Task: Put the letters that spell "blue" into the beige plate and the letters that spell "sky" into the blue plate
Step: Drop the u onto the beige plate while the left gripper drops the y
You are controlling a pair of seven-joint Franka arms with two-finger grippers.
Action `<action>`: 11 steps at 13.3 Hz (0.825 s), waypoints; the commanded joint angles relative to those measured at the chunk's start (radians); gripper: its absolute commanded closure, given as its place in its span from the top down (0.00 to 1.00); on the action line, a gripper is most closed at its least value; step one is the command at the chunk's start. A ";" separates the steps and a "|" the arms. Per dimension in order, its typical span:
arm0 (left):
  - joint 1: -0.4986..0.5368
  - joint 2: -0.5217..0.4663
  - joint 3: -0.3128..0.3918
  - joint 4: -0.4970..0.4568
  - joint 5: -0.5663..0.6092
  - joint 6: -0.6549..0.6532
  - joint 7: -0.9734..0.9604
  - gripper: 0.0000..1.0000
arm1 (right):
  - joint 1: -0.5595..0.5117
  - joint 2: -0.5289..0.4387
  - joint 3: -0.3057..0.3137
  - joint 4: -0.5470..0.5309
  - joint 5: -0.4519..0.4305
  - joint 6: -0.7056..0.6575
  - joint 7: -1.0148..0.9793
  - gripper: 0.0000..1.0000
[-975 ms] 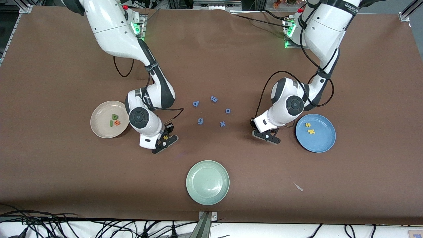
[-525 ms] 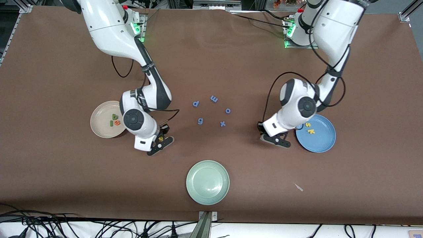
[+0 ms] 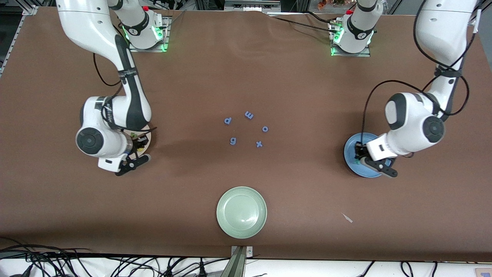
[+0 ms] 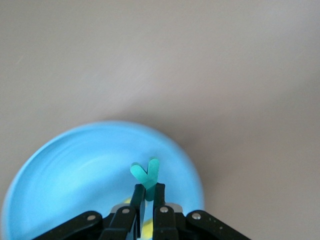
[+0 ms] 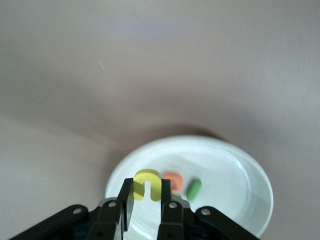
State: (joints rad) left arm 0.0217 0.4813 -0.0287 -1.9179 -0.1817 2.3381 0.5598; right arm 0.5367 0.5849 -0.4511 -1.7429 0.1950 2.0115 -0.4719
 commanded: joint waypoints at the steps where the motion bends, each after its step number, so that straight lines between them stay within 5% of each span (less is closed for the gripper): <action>1: -0.014 -0.026 0.013 -0.041 0.019 0.003 0.023 0.31 | 0.012 -0.047 -0.037 -0.116 -0.006 0.004 0.005 0.00; 2: -0.016 -0.024 0.013 -0.043 0.019 0.004 0.016 0.99 | 0.012 -0.045 -0.037 -0.128 0.000 0.003 0.034 0.33; 3: -0.014 -0.027 0.013 -0.044 0.019 0.004 0.006 1.00 | 0.012 -0.045 -0.037 -0.124 -0.003 -0.008 0.077 0.99; 6: -0.016 -0.067 0.013 -0.114 0.019 0.004 -0.015 1.00 | 0.029 -0.051 -0.034 -0.061 -0.003 -0.086 0.201 1.00; 11: -0.025 -0.324 0.009 -0.240 0.019 -0.005 -0.014 1.00 | 0.034 -0.051 -0.029 0.147 0.011 -0.334 0.320 1.00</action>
State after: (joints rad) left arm 0.0108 0.3146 -0.0200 -2.0819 -0.1817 2.3417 0.5636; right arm 0.5738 0.5424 -0.4830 -1.6719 0.1977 1.7800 -0.1960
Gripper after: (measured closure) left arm 0.000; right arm 0.000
